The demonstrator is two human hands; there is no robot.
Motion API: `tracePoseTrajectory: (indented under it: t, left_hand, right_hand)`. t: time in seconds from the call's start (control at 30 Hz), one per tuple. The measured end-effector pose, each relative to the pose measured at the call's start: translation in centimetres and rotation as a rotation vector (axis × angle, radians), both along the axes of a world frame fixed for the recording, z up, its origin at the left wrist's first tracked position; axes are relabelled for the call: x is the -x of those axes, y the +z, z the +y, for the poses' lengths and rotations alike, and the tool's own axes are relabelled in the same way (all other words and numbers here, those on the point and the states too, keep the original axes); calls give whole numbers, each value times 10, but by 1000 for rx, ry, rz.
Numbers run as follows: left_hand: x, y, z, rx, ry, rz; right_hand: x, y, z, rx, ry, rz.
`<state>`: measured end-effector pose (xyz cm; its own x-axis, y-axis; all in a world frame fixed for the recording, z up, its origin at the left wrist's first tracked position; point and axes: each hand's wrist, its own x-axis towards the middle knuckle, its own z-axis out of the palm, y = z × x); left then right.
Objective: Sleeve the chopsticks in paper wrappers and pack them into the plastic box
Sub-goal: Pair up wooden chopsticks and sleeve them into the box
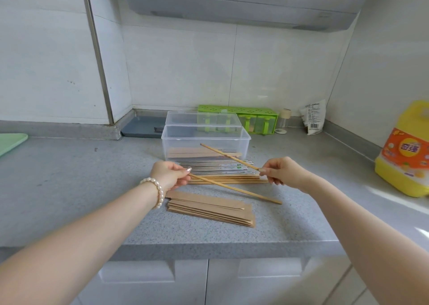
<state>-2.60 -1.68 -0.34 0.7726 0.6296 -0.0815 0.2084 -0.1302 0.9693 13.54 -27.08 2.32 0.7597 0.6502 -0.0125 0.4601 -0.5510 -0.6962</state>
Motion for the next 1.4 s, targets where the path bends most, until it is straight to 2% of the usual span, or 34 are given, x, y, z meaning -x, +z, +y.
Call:
tracePoseTrajectory:
  t: [0.13,0.33,0.4,0.5,0.57,0.63,0.9,1.03,1.2,1.3,1.4]
  left_hand:
    - [-6,1,-11,-415,-101,77]
    - [-7,-3,-17,-753,-206,244]
    - [-4,-1,-21,-853,-212,177]
    - [2,8,-38,-864,-451,92]
    - [5,11,-50,-897,-626,170]
    - [2,9,-56,-961,-704,219]
    - [-9,-2,-55,-846,-675,252]
    - [-11,-2,-55,-855,-678,235]
    - [-11,3,-48,-702,-677,220]
    - [-11,1,-45,-679,-649,214]
    - [-9,-4,-46,-682,-620,210]
  right_hand:
    - [1,0,-1,-48,-17,5]
    - [2,-3,-2,-57,-15,9]
    - [2,-4,-2,-72,-17,24]
    - [4,-7,0,-80,-19,29]
    - [7,-8,2,-76,-3,32]
    - [12,-8,4,-58,27,38]
    - [25,-13,12,-40,135,43]
    - [27,-14,14,-40,133,40]
    - [36,-13,17,-13,182,75]
    - [43,-12,21,61,243,78]
    - [47,-13,27,181,250,0]
